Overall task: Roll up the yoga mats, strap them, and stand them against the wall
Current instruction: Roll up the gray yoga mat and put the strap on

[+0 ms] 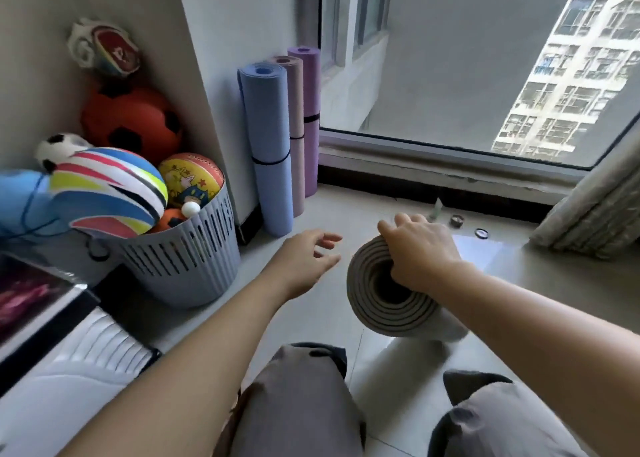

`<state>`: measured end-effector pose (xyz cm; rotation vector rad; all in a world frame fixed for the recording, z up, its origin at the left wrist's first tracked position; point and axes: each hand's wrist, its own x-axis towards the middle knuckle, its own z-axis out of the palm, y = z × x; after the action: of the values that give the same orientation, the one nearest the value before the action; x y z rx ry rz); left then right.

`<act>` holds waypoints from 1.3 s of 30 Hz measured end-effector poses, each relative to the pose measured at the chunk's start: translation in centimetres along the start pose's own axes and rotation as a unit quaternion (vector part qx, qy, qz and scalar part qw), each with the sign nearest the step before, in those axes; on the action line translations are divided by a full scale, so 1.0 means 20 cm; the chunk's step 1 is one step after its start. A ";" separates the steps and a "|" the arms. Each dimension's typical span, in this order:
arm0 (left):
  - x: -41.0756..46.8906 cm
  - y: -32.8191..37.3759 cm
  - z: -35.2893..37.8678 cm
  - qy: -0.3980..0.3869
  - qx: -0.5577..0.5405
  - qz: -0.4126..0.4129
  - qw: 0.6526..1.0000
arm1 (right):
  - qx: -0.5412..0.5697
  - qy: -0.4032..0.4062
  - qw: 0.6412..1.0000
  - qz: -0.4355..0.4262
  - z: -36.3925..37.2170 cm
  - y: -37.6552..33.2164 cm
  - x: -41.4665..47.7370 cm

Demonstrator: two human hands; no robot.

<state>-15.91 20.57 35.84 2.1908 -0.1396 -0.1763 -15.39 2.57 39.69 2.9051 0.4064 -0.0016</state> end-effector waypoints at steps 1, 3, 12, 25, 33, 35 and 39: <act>-0.02 -0.10 -0.06 0.018 -0.009 -0.025 0.999 | -0.003 -0.010 1.000 -0.012 0.04 -0.07 0.05; -0.07 -0.28 -0.16 0.055 -0.022 -0.077 0.995 | -0.024 -0.026 0.998 -0.057 0.12 -0.22 0.12; -0.33 -1.23 -0.21 0.118 -0.005 -0.257 0.959 | 0.007 -0.143 0.977 -0.158 0.55 -0.96 0.49; -0.23 -2.05 0.42 -0.171 0.127 -0.348 0.913 | -0.085 -0.290 0.939 -0.166 1.24 -1.22 0.66; -0.21 -2.16 0.62 -0.284 0.196 -0.362 0.866 | -0.081 -0.336 0.918 -0.196 1.32 -1.24 0.72; -0.20 -2.16 0.62 -0.260 0.180 -0.357 0.879 | -0.083 -0.330 0.920 -0.196 1.31 -1.21 0.73; -0.12 -2.02 0.53 -0.141 0.119 -0.342 0.921 | -0.074 -0.307 0.929 -0.193 1.23 -1.14 0.75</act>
<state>-18.78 36.18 -2.87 2.3622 0.4800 -0.9093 -6.52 22.99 10.52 2.4470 0.7940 -0.8692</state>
